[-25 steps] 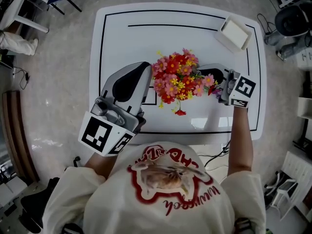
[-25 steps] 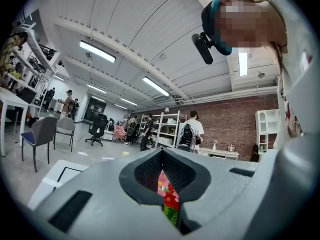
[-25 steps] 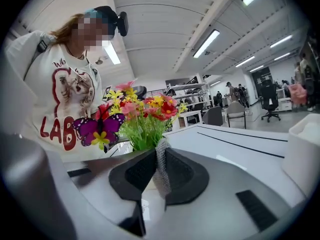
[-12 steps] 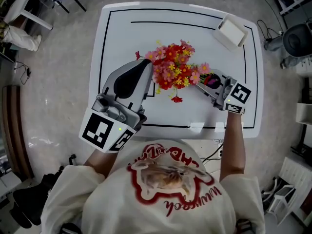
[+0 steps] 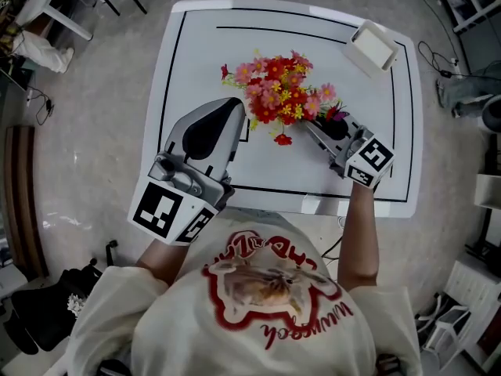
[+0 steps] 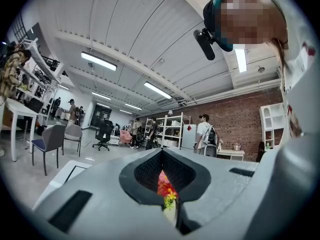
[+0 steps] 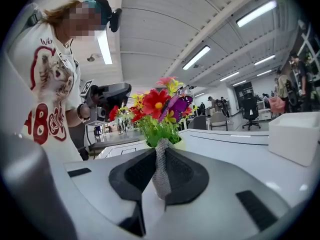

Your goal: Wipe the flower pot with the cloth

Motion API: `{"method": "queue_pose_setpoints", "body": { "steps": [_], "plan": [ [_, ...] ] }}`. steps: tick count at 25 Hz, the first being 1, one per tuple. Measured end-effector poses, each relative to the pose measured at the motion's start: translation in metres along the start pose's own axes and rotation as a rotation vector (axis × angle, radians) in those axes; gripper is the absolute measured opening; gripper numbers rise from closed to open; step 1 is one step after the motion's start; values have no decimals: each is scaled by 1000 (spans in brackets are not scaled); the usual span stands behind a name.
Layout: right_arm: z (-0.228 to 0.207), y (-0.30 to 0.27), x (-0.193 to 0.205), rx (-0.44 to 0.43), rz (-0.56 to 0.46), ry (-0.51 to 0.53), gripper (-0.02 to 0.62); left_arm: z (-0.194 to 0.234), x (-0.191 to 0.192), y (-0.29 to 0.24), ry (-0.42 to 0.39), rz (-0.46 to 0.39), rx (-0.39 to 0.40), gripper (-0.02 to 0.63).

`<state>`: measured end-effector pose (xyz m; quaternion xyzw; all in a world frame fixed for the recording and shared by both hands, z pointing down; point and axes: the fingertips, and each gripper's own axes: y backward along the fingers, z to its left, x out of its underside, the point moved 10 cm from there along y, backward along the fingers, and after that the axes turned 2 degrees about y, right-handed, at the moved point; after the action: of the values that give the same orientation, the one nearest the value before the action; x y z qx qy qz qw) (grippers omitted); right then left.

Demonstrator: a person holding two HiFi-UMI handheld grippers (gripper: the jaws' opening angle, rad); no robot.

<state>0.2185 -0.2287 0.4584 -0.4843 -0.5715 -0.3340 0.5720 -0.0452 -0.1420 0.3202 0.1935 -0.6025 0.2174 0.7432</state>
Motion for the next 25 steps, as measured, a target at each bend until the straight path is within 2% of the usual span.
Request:
{"method": "queue_pose_setpoints", "body": {
  "steps": [11,18,25],
  "plan": [
    [34,-2,7,178,-16,16,49,-3,-3,31,-5,11,-33,2],
    [52,-11,10,309,-42,-5,51,12,-6,30,-3,26,48,2],
    [77,-22,5,450,-39,4,51,44,-5,42,-8,83,129,2]
  ]
}}
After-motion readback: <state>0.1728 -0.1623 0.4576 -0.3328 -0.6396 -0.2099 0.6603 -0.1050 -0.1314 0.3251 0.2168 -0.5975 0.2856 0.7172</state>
